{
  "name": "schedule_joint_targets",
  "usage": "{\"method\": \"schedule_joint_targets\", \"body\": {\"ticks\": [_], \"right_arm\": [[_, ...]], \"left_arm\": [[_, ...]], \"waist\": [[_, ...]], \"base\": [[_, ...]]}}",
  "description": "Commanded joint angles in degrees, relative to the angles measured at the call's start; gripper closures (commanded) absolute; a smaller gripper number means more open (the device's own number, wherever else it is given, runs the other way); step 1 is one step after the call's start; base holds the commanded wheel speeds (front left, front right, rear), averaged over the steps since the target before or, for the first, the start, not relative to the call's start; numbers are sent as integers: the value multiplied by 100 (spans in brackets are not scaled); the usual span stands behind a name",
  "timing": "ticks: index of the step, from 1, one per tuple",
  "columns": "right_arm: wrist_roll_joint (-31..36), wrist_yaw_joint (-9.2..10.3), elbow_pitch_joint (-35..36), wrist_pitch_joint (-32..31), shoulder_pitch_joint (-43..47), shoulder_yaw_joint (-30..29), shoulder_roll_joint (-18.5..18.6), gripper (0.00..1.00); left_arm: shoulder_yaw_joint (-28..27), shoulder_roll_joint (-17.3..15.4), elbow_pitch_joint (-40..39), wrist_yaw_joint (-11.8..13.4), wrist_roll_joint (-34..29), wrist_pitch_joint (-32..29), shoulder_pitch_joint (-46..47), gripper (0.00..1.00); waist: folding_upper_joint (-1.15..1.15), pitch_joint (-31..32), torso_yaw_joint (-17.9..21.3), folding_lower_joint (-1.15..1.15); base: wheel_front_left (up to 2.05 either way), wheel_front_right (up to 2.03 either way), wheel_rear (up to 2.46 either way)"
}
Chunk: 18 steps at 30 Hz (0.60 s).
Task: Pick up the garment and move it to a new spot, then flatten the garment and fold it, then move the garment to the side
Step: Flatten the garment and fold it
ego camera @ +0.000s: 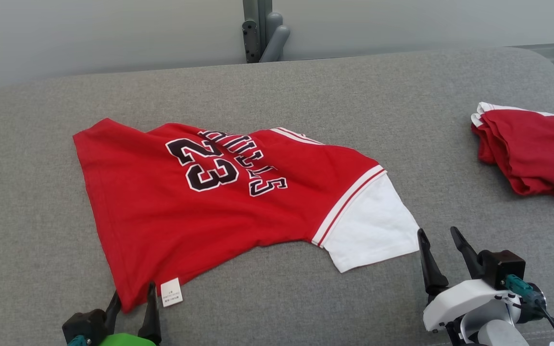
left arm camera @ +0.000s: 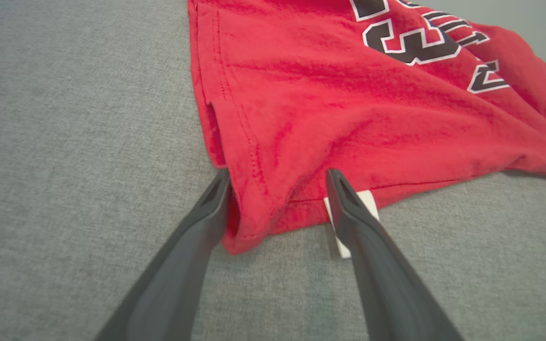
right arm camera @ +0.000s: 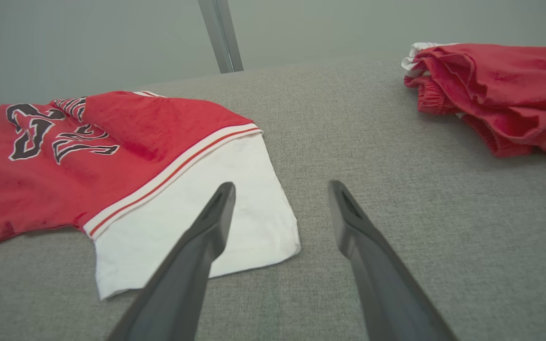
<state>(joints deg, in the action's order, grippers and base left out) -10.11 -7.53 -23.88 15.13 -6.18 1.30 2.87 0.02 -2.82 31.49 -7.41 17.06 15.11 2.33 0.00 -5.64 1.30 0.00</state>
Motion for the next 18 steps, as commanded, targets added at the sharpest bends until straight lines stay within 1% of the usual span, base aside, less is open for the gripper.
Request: {"method": "schedule_joint_targets", "body": {"ticks": [1,10,11,13,15,16,17,18], "right_arm": [[-39,9,-20,-1,-48,-15,11,0],[-87,9,-54,-1,-39,-24,10,0],[-96,9,-58,-1,-38,-28,10,0],[-96,9,-73,-1,-34,-39,10,0],[-105,9,-85,-1,-28,-47,10,0],[-114,9,-96,-1,-24,-54,10,0],[-118,9,-107,-1,-23,-57,10,0],[-125,9,-113,-1,-24,-59,10,0]], "left_arm": [[15,-19,-41,-11,-13,1,-56,0],[74,-19,-119,-11,-49,1,-117,0],[83,-18,-139,-11,-45,1,-135,3],[93,-19,-176,-11,-21,1,-161,43],[108,-19,-197,-11,-6,1,-168,72],[104,-19,-187,-11,-2,1,-171,91],[91,-19,-156,-11,0,1,-177,100],[66,-19,-119,-11,1,1,-178,100]], "waist": [[0,2,4,0],[0,2,20,0],[0,1,20,0],[0,1,16,0],[0,0,9,0],[0,-2,4,0],[0,-4,0,0],[0,-6,-2,0]], "base": [[0,0,0],[0,0,0],[0,0,0],[0,0,0],[0,0,0],[0,0,0],[0,0,0],[0,0,0]]}}
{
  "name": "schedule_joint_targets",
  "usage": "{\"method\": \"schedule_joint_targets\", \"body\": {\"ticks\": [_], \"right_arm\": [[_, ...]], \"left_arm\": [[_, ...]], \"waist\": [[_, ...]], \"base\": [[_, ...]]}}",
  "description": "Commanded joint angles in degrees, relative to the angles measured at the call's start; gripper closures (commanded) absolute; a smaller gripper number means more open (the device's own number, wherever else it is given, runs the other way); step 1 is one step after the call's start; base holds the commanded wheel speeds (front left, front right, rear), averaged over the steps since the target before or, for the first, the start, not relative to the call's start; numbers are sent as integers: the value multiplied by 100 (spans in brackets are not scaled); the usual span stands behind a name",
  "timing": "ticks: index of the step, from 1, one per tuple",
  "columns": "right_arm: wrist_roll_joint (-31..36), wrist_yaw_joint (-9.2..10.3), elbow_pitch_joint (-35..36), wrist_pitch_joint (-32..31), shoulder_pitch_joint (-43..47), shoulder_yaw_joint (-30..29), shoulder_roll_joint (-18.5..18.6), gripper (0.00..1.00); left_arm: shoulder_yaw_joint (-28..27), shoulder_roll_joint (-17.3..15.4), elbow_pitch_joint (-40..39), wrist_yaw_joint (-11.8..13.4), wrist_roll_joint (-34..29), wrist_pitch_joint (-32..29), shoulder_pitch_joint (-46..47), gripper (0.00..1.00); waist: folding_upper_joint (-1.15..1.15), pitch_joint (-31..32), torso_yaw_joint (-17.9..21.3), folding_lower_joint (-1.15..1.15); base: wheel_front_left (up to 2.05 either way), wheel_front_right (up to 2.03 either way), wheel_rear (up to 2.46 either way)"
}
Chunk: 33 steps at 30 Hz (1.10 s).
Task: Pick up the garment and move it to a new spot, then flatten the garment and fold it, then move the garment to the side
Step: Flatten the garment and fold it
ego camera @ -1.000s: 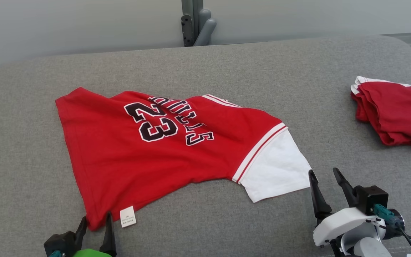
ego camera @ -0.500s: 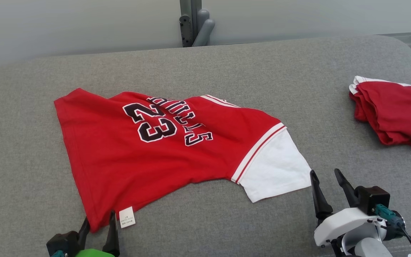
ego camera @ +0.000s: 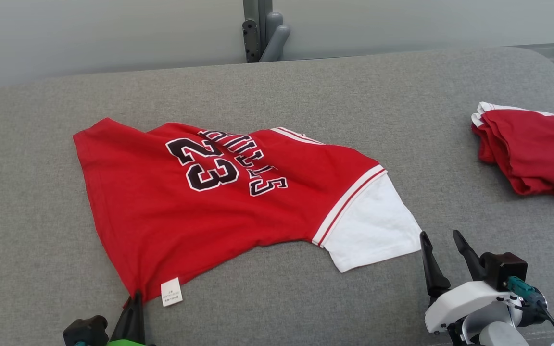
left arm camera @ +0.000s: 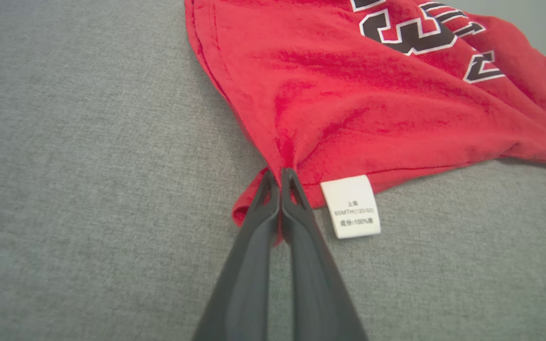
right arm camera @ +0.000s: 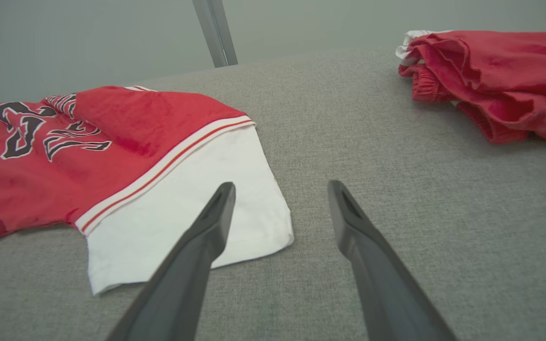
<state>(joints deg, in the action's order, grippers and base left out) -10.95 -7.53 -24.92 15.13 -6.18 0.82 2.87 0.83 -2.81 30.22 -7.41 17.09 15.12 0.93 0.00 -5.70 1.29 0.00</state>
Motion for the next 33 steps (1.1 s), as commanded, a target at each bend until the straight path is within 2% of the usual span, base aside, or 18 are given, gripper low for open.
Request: {"method": "schedule_joint_targets", "body": {"ticks": [1,12,23,24,25,26,27,33], "right_arm": [[-47,9,-15,-1,-28,-14,11,0],[-99,9,-617,-1,-276,-164,10,0],[76,9,-2031,-1,-1053,107,24,0],[117,9,-2164,-1,-1100,112,41,6],[154,9,-2300,-4,-1147,101,54,54],[189,10,-2409,-8,-1173,83,60,88],[211,10,-2515,-9,-1195,55,61,100],[157,10,-2473,-6,-1186,-29,57,100]], "left_arm": [[-49,-20,52,-11,-35,-1,-31,100],[-139,-20,118,-11,-91,-1,127,100],[-3,-19,126,-11,-160,-1,243,100],[1,-20,139,-11,-166,-1,241,100],[5,-20,153,-11,-172,-1,238,100],[5,-20,164,-11,-169,-1,234,100],[6,-20,173,-11,-170,-1,227,100],[41,-21,185,-11,-123,-1,206,100]], "waist": [[0,-4,-5,0],[0,-32,-70,0],[0,-107,-267,0],[0,-93,-279,0],[0,-73,-291,0],[0,-55,-301,0],[0,-36,-306,0],[0,99,-269,0]], "base": [[0,0,0],[0,0,0],[0,0,0],[0,0,0],[0,0,0],[0,0,0],[0,0,0],[0,0,0]]}}
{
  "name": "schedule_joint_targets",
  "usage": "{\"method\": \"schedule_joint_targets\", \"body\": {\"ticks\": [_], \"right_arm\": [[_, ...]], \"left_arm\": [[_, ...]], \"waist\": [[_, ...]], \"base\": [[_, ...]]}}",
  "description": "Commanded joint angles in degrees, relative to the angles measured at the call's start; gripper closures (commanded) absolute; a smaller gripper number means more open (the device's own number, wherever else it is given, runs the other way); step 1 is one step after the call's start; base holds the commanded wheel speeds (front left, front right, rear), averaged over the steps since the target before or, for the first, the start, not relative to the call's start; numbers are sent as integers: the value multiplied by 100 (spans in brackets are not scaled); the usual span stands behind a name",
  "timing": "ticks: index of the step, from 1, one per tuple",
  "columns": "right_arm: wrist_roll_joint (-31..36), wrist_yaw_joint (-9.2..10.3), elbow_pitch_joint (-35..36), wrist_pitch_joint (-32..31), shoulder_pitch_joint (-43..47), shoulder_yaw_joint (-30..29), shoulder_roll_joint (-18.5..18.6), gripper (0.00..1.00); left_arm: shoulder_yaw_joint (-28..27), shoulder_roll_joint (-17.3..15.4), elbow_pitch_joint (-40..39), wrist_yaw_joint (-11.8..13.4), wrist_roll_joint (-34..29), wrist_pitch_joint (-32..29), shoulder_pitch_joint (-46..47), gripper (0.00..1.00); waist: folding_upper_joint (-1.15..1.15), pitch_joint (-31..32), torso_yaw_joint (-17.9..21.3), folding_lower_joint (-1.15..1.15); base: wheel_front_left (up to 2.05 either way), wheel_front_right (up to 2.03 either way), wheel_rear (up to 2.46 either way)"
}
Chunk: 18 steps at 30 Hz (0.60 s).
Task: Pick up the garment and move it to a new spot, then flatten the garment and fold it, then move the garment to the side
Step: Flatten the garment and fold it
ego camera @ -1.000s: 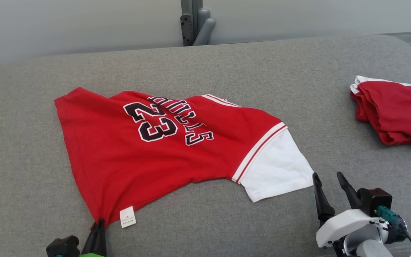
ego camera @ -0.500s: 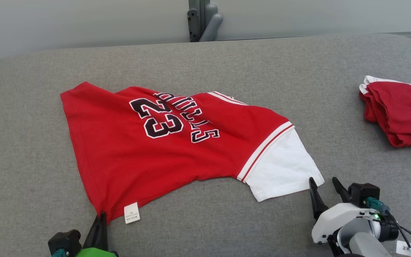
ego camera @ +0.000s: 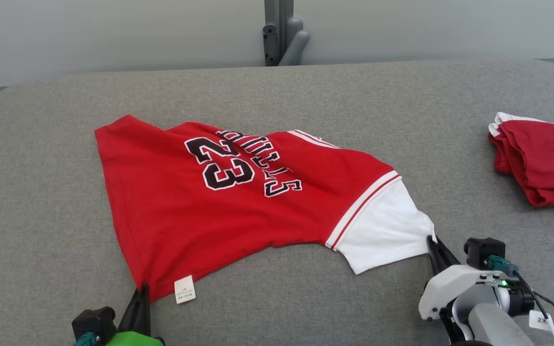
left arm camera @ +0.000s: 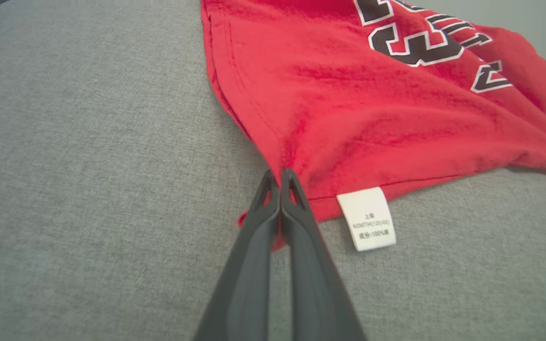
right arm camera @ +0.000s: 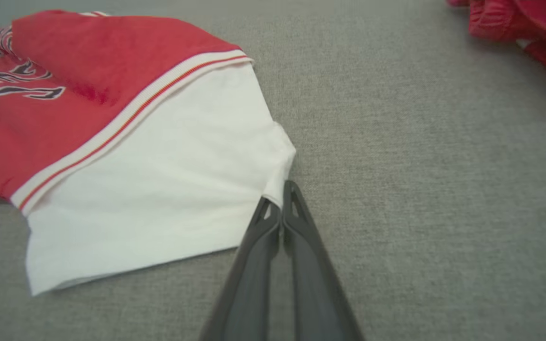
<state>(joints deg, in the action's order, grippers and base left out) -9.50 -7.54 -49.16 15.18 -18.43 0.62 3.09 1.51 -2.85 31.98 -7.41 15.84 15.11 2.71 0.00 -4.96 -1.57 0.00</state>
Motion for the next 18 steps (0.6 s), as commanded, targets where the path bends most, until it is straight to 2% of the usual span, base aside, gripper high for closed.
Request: {"method": "schedule_joint_targets", "body": {"ticks": [1,6,9,14,18], "right_arm": [[-40,11,65,-8,38,-22,36,100],[-624,10,1520,-5,-2,36,80,100],[-1025,10,2394,-4,-241,51,265,100],[-1341,10,3430,-5,-949,50,721,100],[-1520,11,3742,-4,-1625,87,1069,100]], "left_arm": [[6,-26,-9,-11,-24,0,42,100],[98,-294,-500,-11,103,0,411,100],[173,-633,-883,-11,170,0,883,100],[466,-1493,-1308,-11,444,-5,1920,100],[686,-2161,-1577,-1,672,-254,2856,100]], "waist": [[0,57,35,0],[0,334,118,0],[0,436,143,0],[0,541,187,0],[0,538,211,0]], "base": [[0,0,0],[0,0,0],[0,0,0],[0,0,0],[0,0,0]]}}
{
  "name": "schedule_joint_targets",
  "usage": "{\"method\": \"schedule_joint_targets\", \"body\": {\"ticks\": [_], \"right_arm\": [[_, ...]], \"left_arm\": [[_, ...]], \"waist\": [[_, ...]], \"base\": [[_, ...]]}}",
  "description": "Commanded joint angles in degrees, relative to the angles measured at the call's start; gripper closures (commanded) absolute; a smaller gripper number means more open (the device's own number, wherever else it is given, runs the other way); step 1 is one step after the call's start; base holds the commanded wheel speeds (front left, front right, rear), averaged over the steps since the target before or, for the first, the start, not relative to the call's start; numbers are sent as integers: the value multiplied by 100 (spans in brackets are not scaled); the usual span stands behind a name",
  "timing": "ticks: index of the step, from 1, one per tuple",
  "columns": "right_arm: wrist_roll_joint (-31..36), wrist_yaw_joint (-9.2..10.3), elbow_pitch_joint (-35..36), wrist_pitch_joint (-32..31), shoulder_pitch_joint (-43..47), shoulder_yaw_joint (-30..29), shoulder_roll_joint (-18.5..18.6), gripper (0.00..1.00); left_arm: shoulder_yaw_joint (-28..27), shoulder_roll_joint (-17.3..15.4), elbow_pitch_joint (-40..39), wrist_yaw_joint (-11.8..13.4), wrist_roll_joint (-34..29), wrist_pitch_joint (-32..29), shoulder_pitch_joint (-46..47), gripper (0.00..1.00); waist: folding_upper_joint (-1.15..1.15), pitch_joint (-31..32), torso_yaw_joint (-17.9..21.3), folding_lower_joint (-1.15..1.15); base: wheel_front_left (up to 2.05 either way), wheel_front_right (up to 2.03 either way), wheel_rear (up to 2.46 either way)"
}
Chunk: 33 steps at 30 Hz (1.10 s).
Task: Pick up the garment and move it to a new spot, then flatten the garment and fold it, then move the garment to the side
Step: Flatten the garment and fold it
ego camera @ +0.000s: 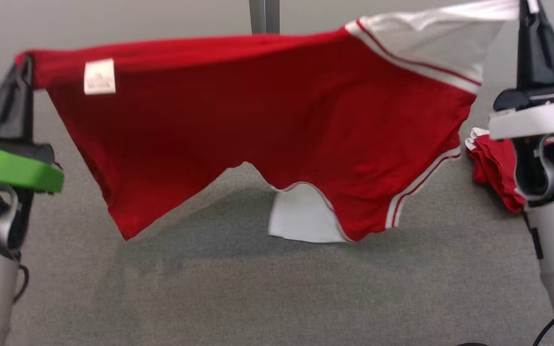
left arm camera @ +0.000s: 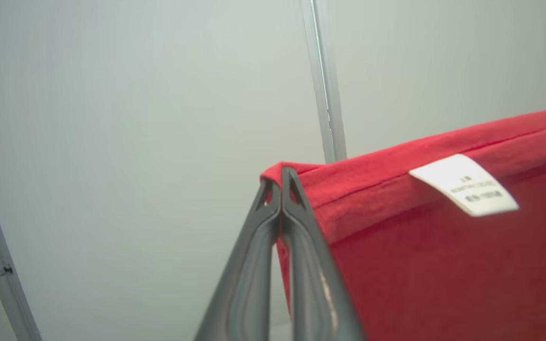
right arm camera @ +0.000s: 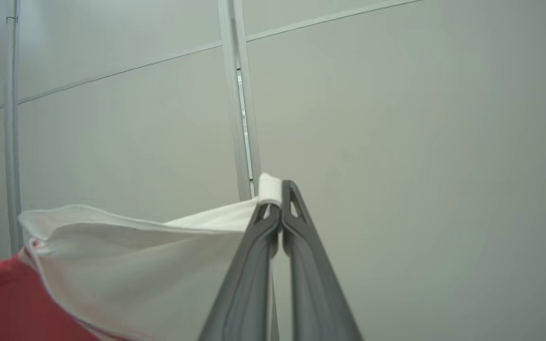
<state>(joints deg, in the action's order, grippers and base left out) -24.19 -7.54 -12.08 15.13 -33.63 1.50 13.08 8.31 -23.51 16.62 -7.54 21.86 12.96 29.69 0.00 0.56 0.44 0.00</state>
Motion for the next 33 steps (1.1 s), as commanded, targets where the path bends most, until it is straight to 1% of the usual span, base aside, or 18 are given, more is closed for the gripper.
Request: {"method": "schedule_joint_targets", "body": {"ticks": [1,2,5,8,10,12,13,15,16,17,18,20,24,25,27,28,30,33], "right_arm": [[-66,11,84,-1,-287,24,165,100],[-75,11,109,-1,-467,63,265,100],[-98,11,151,-69,-975,169,484,100],[1,11,132,-274,-1470,327,699,100],[72,11,67,-421,-1798,415,761,100],[126,11,-19,-585,-2147,507,788,100],[220,10,-49,-652,-2373,585,840,100],[403,11,-191,-781,-2926,708,924,100],[575,11,-288,-829,-3240,769,977,100],[734,10,-419,-873,-3585,828,1006,100],[811,11,-601,-925,-3949,778,971,100],[1250,11,-947,-910,-4791,732,1054,100],[2033,11,-1517,-536,-6200,243,993,100],[2033,11,-1517,-536,-6200,243,993,100],[2291,11,-1722,-392,-6604,15,921,100],[2428,11,-1794,-328,-6766,6,928,100],[2456,11,-1958,-233,-6968,-76,883,100],[2272,12,-2264,-131,-6657,1,835,100]], "left_arm": [[39,-204,-106,12,142,-103,370,100],[83,-347,-154,12,155,-187,574,100],[158,-614,-307,13,284,-431,1150,100],[355,-772,-391,13,349,-697,1579,100],[550,-801,-364,13,440,-858,1894,100],[815,-872,-279,13,396,-995,2250,100],[908,-851,-224,13,454,-1037,2457,100],[1158,-867,-58,13,376,-1100,2977,100],[1189,-832,78,13,386,-1071,3273,100],[1303,-870,220,13,241,-1048,3605,100],[1360,-860,383,13,184,-1004,3935,100],[1356,-824,739,20,-35,-805,4654,100],[1431,-724,1342,42,-432,-214,5869,100],[1431,-724,1342,42,-432,-214,5869,100],[1488,-696,1552,36,-589,-2,6279,100],[1522,-675,1679,31,-623,64,6394,100],[1539,-645,1853,20,-584,164,6525,100],[1616,-660,2146,12,-432,216,6210,100]], "waist": [[0,-38,16,0],[0,-73,21,0],[0,-327,36,0],[0,-763,38,0],[0,-1155,18,0],[0,-1590,-2,0],[0,-1827,-9,0],[0,-2320,-30,0],[0,-2555,-36,0],[0,-2779,-35,0],[0,-2986,-36,0],[0,-3309,-27,0],[0,-3604,-5,0],[0,-3604,-5,0],[0,-3672,31,0],[0,-3693,45,0],[0,-3763,88,0],[0,-3890,206,0]], "base": [[0,0,0],[0,0,0],[0,0,0],[0,0,0],[0,0,0],[0,0,0],[0,0,0],[0,0,0],[0,0,0],[0,0,0],[0,0,0],[0,0,0],[0,0,0],[0,0,0],[0,0,0],[0,0,0],[0,0,0],[0,0,0]]}}
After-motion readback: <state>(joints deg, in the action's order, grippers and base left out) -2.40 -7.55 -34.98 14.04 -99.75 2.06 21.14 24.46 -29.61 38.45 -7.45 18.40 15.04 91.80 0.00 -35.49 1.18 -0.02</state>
